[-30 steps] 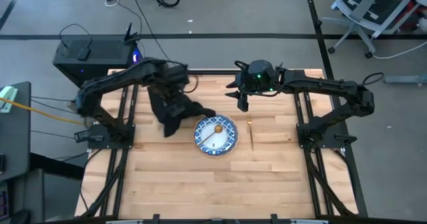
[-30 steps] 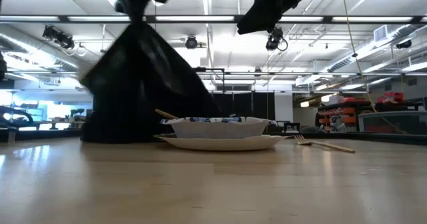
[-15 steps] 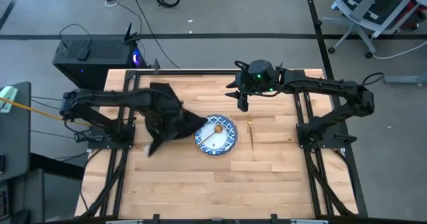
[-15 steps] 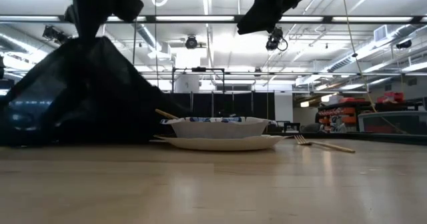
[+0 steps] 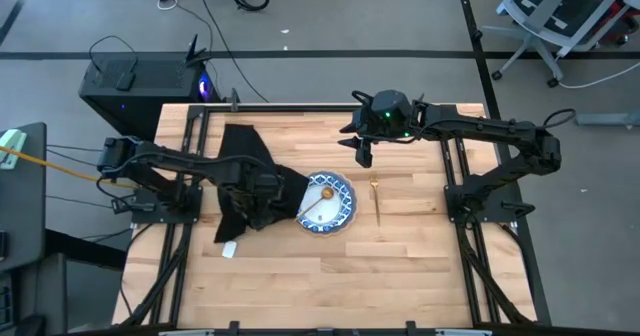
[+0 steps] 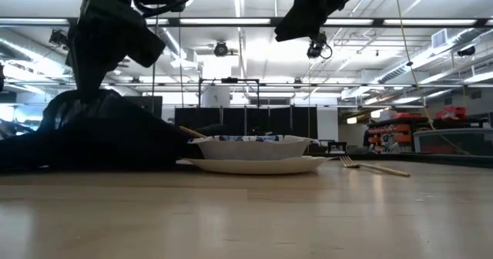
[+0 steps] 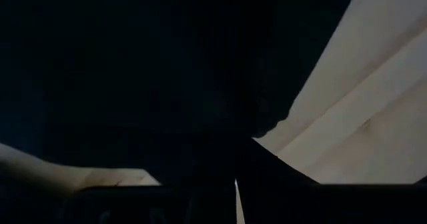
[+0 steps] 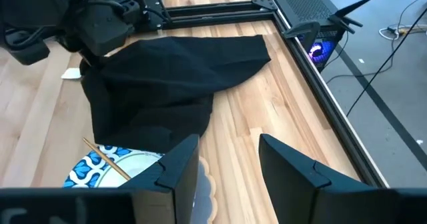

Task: Set table place
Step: Fold the black napkin

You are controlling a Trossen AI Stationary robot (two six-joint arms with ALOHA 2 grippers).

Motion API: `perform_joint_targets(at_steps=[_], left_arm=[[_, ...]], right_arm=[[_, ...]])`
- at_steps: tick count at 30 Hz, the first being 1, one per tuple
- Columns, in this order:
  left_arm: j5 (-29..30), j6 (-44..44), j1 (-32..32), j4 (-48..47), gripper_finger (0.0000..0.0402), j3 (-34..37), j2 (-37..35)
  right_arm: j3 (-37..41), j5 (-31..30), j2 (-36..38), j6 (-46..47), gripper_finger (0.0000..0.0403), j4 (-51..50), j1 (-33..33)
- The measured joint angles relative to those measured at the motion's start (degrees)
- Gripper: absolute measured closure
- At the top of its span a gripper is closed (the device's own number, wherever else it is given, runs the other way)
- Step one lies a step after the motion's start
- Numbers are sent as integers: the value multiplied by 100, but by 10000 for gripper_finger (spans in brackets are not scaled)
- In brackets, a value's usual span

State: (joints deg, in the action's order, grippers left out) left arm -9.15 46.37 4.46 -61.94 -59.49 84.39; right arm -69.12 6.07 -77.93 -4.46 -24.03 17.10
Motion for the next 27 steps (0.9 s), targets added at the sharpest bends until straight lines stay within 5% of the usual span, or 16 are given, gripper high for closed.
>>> perform_joint_targets(at_steps=[12,21,27], left_arm=[[-27,146,289,412,311,-13,32],[-1258,267,320,351,270,-17,-60],[-1307,238,453,-185,265,-19,-200]], right_arm=[[0,0,0,45,240,-13,0],[0,0,0,45,240,-20,0],[0,0,-2,89,240,-22,0]])
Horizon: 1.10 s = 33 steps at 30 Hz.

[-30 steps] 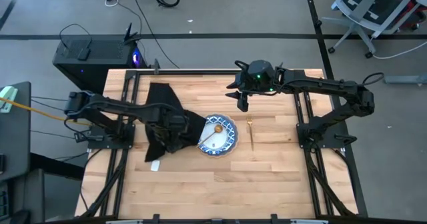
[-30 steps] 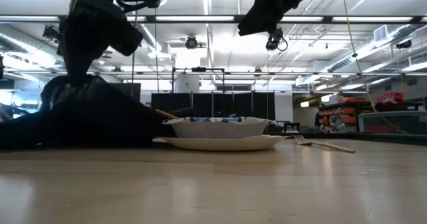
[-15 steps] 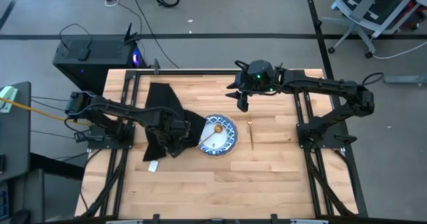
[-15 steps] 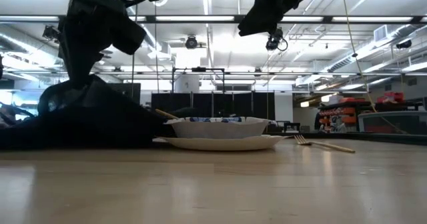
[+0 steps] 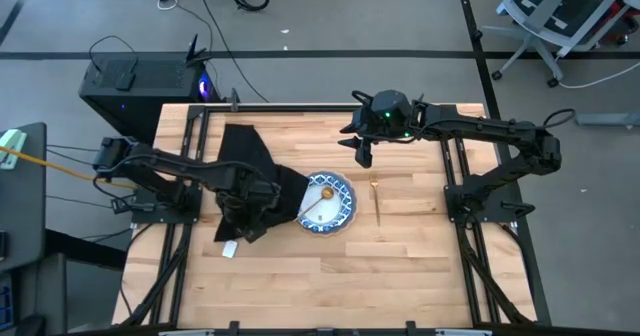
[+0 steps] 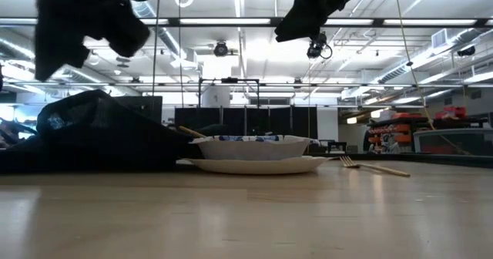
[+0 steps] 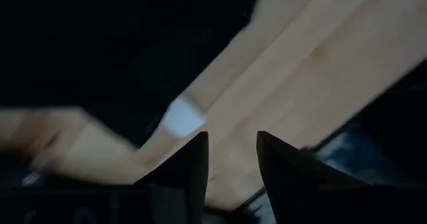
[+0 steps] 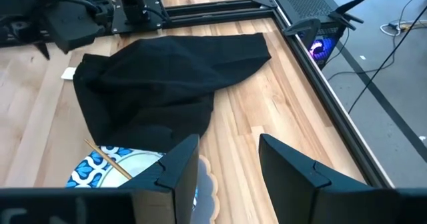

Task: Set table place
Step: Fold the black napkin

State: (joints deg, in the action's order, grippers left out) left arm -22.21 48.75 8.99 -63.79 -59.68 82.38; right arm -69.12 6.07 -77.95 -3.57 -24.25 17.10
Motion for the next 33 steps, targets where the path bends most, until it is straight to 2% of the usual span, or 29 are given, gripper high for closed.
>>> perform_joint_targets(at_steps=[7,14,19,22,27,33], left_arm=[[552,182,836,-927,277,23,-30],[404,767,1596,208,291,740,7],[438,739,1789,1178,309,1417,7],[513,739,1858,1280,316,1608,7],[559,605,1949,1150,317,1505,-44],[1145,252,2029,611,314,1087,-43]], right_arm=[[0,0,0,93,240,-20,0],[0,2,0,211,240,-18,0],[0,0,0,257,240,-20,0],[0,1,0,259,240,-20,-4],[0,0,0,259,240,-20,-2],[0,0,0,259,240,-22,-2]])
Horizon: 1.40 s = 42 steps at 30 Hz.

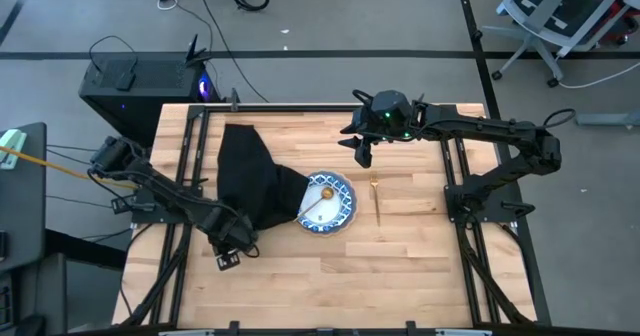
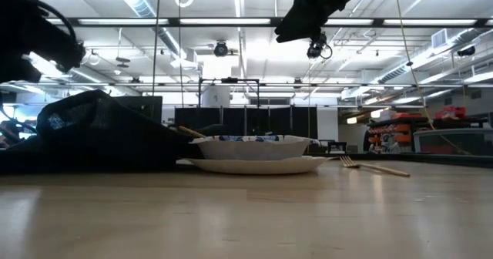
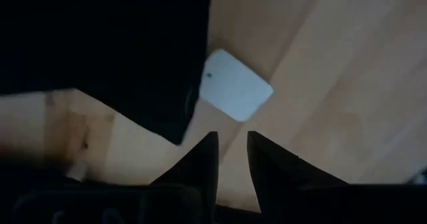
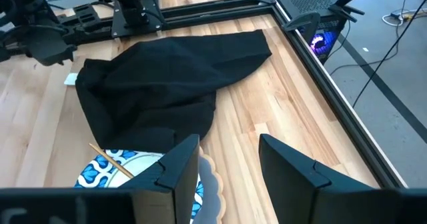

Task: Set table place
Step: Fold the black napkin

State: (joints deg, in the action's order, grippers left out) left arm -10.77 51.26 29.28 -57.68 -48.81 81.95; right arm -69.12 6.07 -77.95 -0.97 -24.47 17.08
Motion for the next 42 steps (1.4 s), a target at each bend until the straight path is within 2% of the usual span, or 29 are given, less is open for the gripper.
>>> perform_joint_targets(at_steps=[7,11,17,21,26,34,42], left_arm=[[508,68,258,20,323,-40,13],[913,64,521,14,316,-40,13],[967,405,789,49,288,-24,15],[972,634,1010,444,277,272,15],[971,772,1080,655,278,534,17],[867,763,1067,476,281,383,15],[1250,705,1066,433,286,565,15]], right_arm=[[1,0,0,0,240,2,0],[0,0,0,0,240,2,0],[0,0,0,-1,240,2,0],[0,0,0,-2,240,2,0],[0,0,0,-2,240,2,0],[1,0,0,-2,240,3,0],[2,2,0,-2,240,4,0]])
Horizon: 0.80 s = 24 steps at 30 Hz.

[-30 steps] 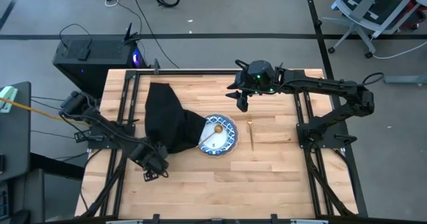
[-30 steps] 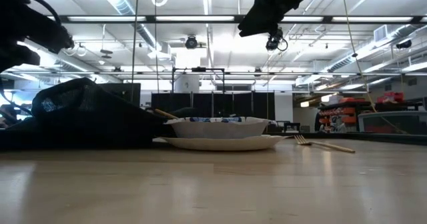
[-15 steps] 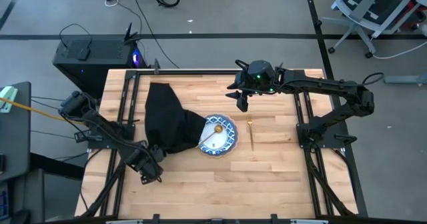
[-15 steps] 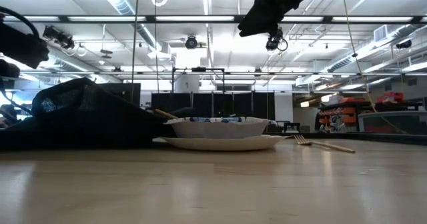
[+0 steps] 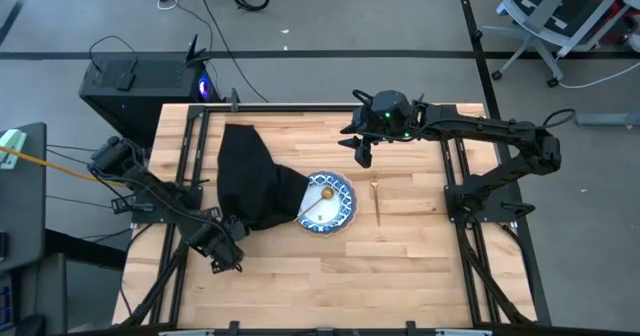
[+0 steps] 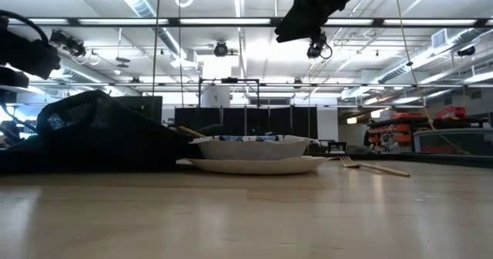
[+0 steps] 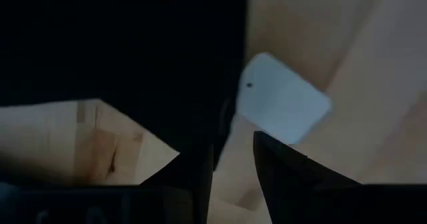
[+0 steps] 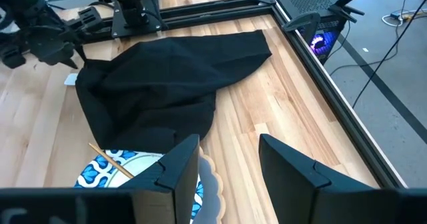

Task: Set table place
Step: Fold the black napkin

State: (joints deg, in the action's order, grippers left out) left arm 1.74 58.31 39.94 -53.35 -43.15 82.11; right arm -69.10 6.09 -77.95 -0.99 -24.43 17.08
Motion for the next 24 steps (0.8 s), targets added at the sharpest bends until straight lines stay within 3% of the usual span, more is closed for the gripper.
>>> perform_joint_targets(at_steps=[14,18,24], left_arm=[[12,83,16,437,291,694,-19],[17,-325,16,594,299,783,-30],[-28,-347,7,664,357,786,-20]], right_arm=[[-2,-2,0,2,240,-2,0],[-2,-2,0,74,240,-2,0],[0,-2,0,190,240,-2,2]])
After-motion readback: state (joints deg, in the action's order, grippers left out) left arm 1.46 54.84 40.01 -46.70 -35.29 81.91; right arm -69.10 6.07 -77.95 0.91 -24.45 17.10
